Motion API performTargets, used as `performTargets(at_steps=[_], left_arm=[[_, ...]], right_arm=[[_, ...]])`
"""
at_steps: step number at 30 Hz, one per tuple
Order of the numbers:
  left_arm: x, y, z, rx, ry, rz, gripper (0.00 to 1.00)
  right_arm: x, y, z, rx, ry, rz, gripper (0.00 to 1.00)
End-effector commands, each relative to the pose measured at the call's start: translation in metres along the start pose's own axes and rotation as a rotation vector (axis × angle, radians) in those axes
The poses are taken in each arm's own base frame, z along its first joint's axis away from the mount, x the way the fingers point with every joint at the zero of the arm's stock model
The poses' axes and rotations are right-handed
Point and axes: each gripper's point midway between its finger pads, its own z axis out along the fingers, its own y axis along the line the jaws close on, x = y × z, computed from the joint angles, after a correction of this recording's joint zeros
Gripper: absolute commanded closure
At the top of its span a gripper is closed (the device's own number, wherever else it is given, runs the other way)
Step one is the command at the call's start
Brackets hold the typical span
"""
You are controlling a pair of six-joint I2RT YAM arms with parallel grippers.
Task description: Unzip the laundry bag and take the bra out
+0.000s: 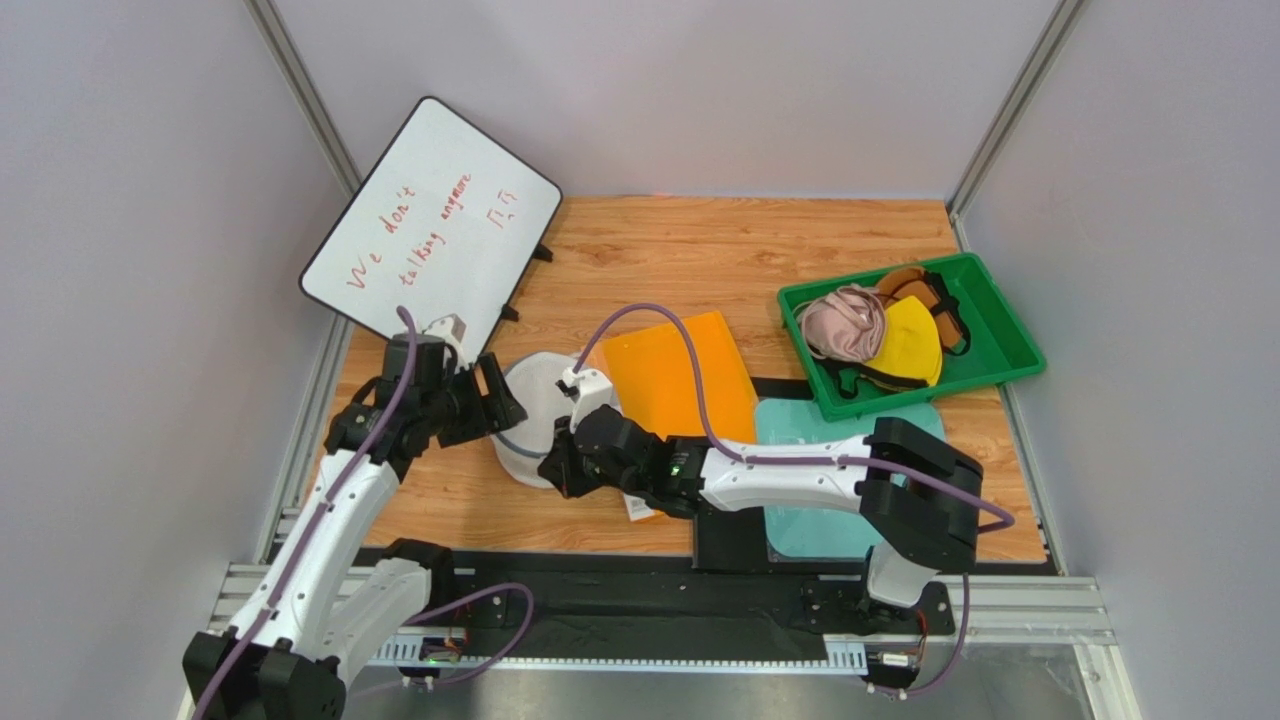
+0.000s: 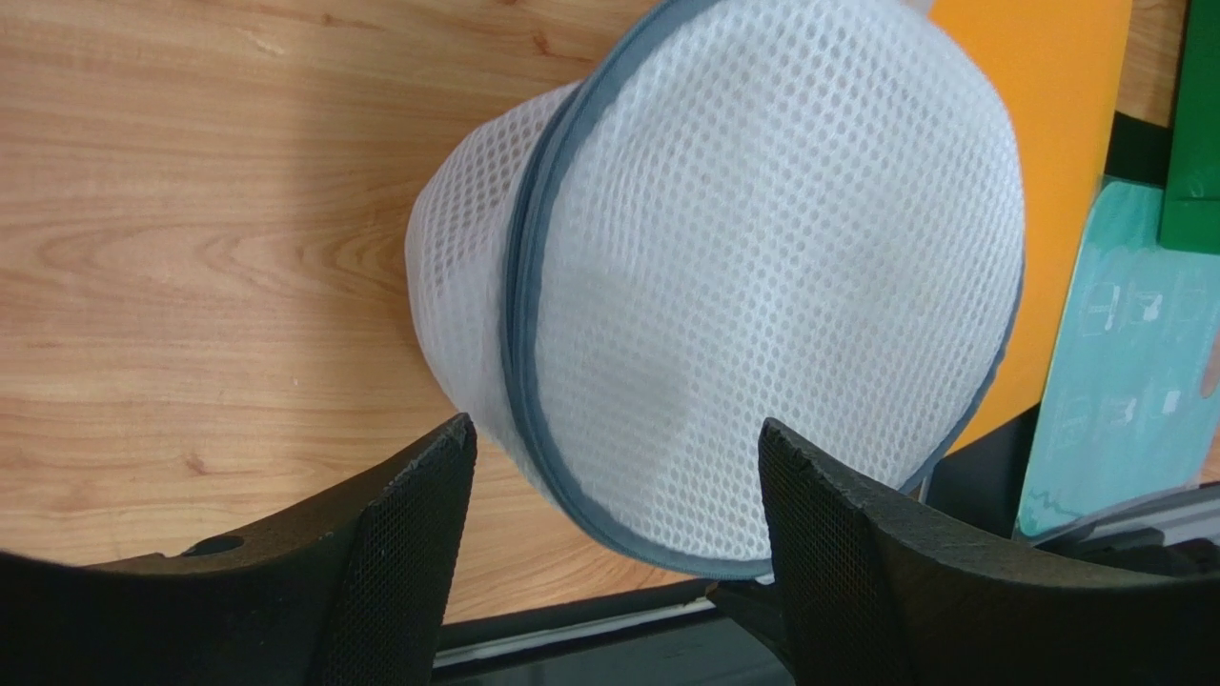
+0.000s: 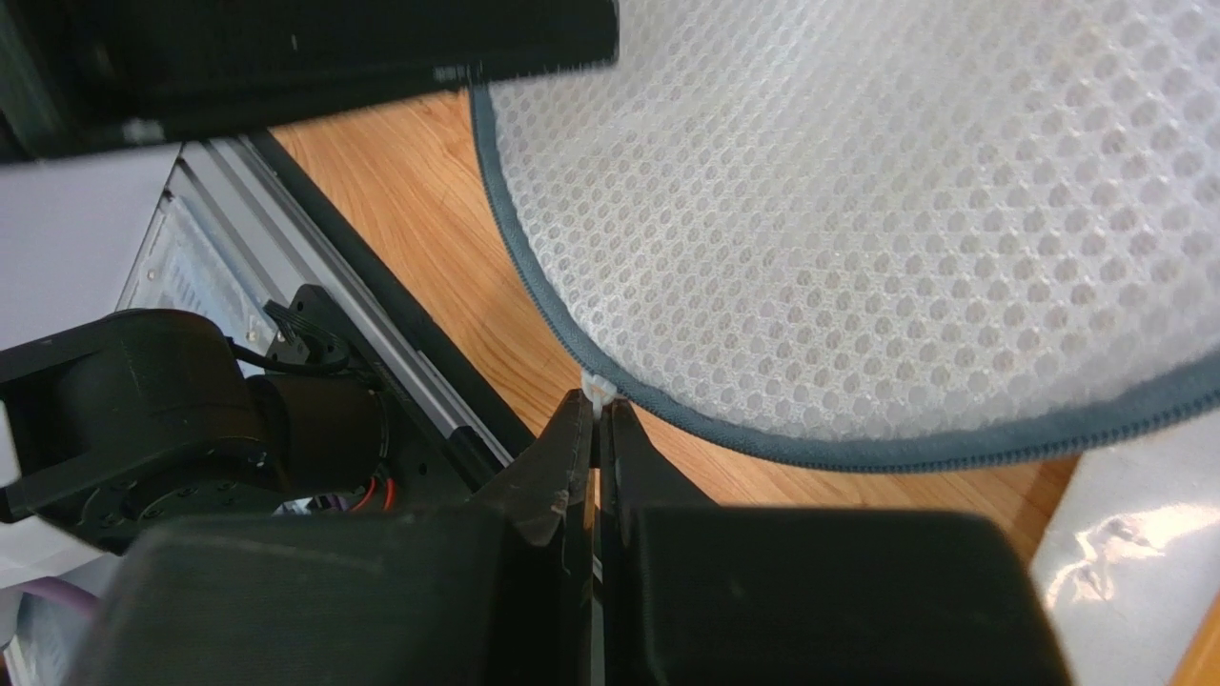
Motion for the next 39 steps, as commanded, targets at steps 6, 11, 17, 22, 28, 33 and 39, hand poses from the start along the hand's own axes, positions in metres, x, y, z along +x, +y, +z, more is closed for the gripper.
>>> performTargets(at_steps=[6,11,17,22,28,33,39], left_arm=[[0.032,0.006,-0.005,0.013,0.043,-0.049,0.23],[0.031,0.0,-0.001,0.05,0.04,-0.062,0.33],[0.025,-0.007,0.004,0.078,0.024,-0.073,0.65],[0.022,-0.007,0.006,0.076,0.021,-0.074,0.86],[0.018,-0.006,0.01,0.065,0.02,-0.068,1.0],[0.01,-0.008,0.011,0.059,0.009,-0.053,1.0],[0.004,-0.009,0.012,0.055,0.012,-0.029,1.0]], right_arm=[[-0.017,0.041,0.01,-0.127,-0.021,-0.007,1.0],[-0.011,0.049,0.011,-0.157,0.003,-0.018,1.0],[-0.005,0.045,0.01,-0.153,0.013,-0.015,1.0],[-0.002,0.042,0.01,-0.143,0.019,-0.015,1.0],[0.0,0.037,0.008,-0.132,0.022,-0.013,1.0],[0.006,0.027,0.004,-0.105,0.028,-0.012,1.0],[0.014,0.012,-0.002,-0.065,0.035,-0.016,1.0]])
